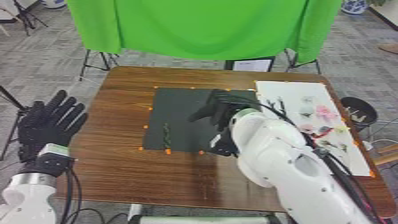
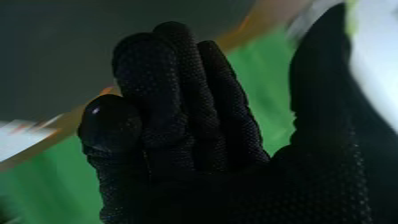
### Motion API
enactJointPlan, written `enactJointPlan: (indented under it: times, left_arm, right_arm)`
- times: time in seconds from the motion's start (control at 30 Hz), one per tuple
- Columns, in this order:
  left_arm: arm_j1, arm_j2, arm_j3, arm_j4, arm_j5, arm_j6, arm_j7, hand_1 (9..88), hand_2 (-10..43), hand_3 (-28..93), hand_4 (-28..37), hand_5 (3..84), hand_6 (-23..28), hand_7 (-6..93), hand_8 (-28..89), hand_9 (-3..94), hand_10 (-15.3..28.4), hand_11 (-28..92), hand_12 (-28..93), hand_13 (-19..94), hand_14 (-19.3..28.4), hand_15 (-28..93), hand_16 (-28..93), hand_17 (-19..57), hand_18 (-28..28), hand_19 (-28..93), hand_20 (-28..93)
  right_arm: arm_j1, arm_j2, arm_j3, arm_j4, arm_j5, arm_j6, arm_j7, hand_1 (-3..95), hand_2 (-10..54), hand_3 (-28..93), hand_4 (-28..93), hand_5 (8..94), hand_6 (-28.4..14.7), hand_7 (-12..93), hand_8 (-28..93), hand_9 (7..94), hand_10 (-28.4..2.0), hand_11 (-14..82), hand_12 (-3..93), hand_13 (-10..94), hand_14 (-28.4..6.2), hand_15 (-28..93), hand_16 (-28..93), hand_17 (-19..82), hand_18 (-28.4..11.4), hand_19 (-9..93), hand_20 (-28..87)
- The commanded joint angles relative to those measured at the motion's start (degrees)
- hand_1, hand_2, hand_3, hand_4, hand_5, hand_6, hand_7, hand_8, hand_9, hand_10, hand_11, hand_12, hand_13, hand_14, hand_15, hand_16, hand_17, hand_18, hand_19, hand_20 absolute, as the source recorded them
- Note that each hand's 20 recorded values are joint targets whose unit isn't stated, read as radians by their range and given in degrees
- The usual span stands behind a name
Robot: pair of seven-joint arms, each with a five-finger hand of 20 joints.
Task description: Arrange flowers
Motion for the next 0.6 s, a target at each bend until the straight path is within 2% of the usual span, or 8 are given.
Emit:
enactJointPlan:
  times: [0.03,0.13,0.23,0.4,0.47,0.53,0.6]
  left_arm:
    - [-1.63,-0.14,1.73,0.01,3.0,-2.07,-1.7,24.6,12.7,73,-28.3,38.8,8.3,6.9,-7,30.0,14.0,14,11,19,14.8,24,-5,-4.6,12.3,28,8]
    - [-1.98,-0.5,2.31,-0.2,4.73,-2.2,-2.46,24.8,12.7,73,-28.3,39.0,8.1,6.8,-7,30.7,13.3,13,10,19,14.2,24,-6,-4.3,12.1,28,8]
    - [-1.88,-0.24,2.37,-0.45,4.58,-2.29,-2.06,25.2,12.6,73,-28.3,39.2,8.0,6.9,-7,30.7,13.1,13,10,19,14.1,24,-6,-4.3,12.0,28,8]
    - [-1.36,-0.65,2.3,-0.8,4.62,-1.92,-1.8,25.2,12.6,73,-28.3,39.2,7.9,6.9,-7,30.7,13.4,13,10,19,14.1,24,-6,-4.4,12.0,28,8]
    - [-0.82,-0.43,2.11,-1.1,4.53,-1.79,-1.18,25.2,12.5,73,-28.3,39.2,7.9,6.9,-7,30.7,13.5,13,10,19,14.2,24,-6,-4.4,12.0,28,8]
    - [-1.03,-0.42,2.01,-1.02,4.38,-1.71,-1.06,25.2,12.5,73,-28.3,39.1,7.9,6.9,-7,30.7,13.6,13,10,19,14.2,24,-6,-4.4,12.0,28,8]
    - [-0.84,-0.37,1.91,-1.07,4.54,-1.85,-0.78,25.2,12.5,73,-28.3,39.1,7.9,6.9,-7,30.7,13.7,13,10,19,14.5,24,-6,-4.4,12.0,28,8]
  right_arm:
    - [-10.04,8.28,17.23,1.0,-1.55,5.86,7.07,31.5,-9.5,64,-23,61.7,-9.2,12,-9,71.9,-19.8,20.0,20.8,73,-15.1,59,33,50,-22.7,93,34]
    - [-13.82,11.36,21.87,0.28,-3.28,4.42,8.13,32.7,-9.5,62,-25,60.1,-9.6,12,-9,72.1,-19.6,21.7,21.6,72,-15.1,60,33,50,-22.8,93,34]
    - [-17.87,13.27,26.59,-0.21,-5.26,3.12,9.33,33.6,-9.5,61,-27,58.7,-9.5,12,-9,71.5,-19.5,21.9,21.9,71,-15.1,61,34,50,-22.9,93,35]
    - [-24.27,15.95,33.63,-0.98,-7.32,0.75,11.62,35.0,-9.5,62,-28,57.7,-9.7,11,-8,71.0,-19.4,23.7,23.0,71,-15.2,63,35,50,-22.9,93,36]
    - [-26.23,16.71,35.99,-0.97,-6.69,-0.23,11.68,35.5,-9.5,62,-28,57.4,-9.6,11,-8,71.0,-19.3,25.2,23.8,70,-15.3,64,36,49,-22.9,93,36]
    - [-27.46,16.21,38.61,-1.12,-4.75,-3.11,12.19,35.7,-9.5,62,-28,57.1,-9.5,11,-8,71.0,-19.3,25.8,24.2,70,-15.3,64,36,49,-23.0,93,37]
    - [-28.51,16.02,39.65,-0.91,-5.08,-3.65,12.4,36.1,-9.5,63,-28,55.5,-9.5,10,-8,70.7,-19.2,26.5,24.8,69,-15.7,65,37,47,-23.8,93,36]
